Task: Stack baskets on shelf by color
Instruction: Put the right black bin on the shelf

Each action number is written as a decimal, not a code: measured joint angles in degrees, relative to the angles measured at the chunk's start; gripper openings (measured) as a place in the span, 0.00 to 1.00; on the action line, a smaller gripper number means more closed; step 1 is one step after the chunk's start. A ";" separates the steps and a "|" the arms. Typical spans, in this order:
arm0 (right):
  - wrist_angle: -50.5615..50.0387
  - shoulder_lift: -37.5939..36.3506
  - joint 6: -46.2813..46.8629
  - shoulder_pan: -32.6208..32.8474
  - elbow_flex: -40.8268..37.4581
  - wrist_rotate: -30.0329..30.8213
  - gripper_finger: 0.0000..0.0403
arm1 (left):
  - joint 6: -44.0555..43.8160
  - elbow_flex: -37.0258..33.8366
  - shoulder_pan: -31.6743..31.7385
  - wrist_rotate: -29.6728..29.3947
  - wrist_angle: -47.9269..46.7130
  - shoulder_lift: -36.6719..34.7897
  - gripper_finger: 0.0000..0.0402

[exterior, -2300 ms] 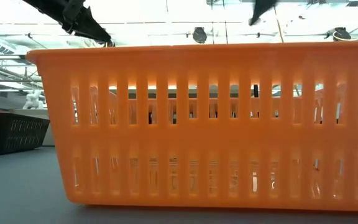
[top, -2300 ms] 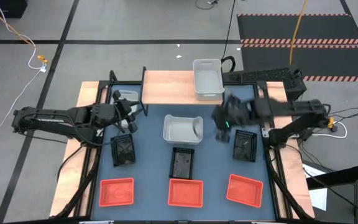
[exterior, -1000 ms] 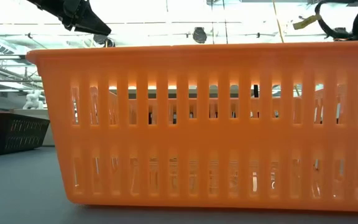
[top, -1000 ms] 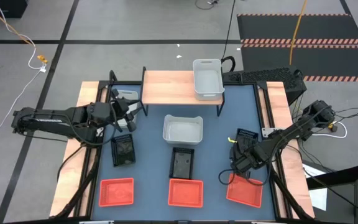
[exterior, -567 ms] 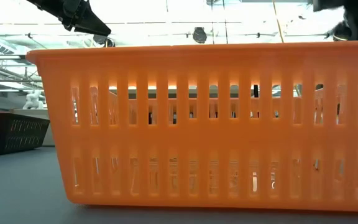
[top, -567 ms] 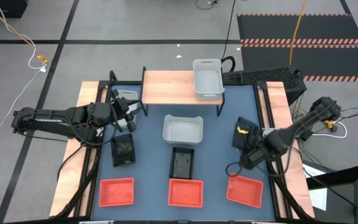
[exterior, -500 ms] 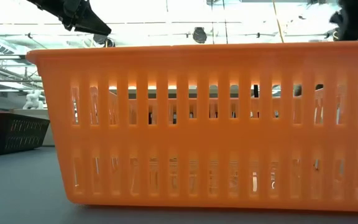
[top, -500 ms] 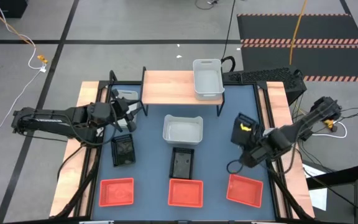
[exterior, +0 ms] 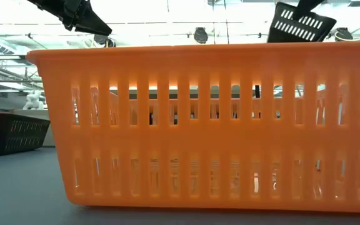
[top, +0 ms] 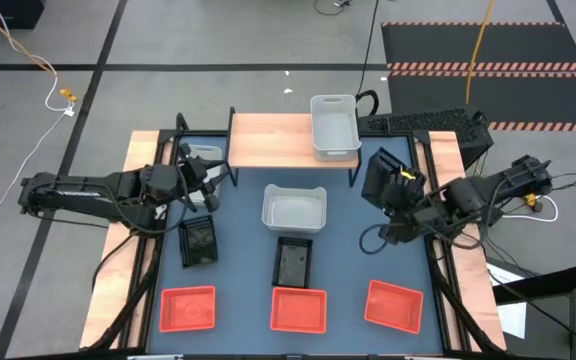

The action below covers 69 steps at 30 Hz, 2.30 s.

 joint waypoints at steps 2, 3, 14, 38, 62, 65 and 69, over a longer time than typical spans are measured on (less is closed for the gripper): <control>0.27 0.98 -2.50 -0.18 0.34 0.02 0.01 | 0.07 0.00 -0.02 -0.02 -0.08 0.00 0.35; 0.18 1.60 -4.66 -0.59 1.30 0.42 0.01 | 0.03 0.00 0.00 -0.02 -0.08 0.00 0.35; 32.33 10.73 -56.50 -13.98 20.79 10.32 0.00 | 1.10 0.00 -0.02 -0.03 2.38 -0.02 0.35; 47.79 36.36 -65.94 -36.40 20.59 -19.37 0.01 | -0.88 0.00 0.00 0.01 -1.52 0.00 0.35; 40.29 36.32 -58.92 -37.51 20.26 -17.99 0.11 | -2.16 0.00 0.00 0.02 -1.31 0.00 0.35; 40.14 36.32 -58.81 -37.90 20.26 -18.01 0.15 | -2.16 0.00 0.00 0.02 -1.29 0.00 0.35; 40.12 36.32 -58.70 -38.30 20.26 -18.01 0.20 | -2.14 0.00 -0.01 0.00 -1.27 0.00 0.35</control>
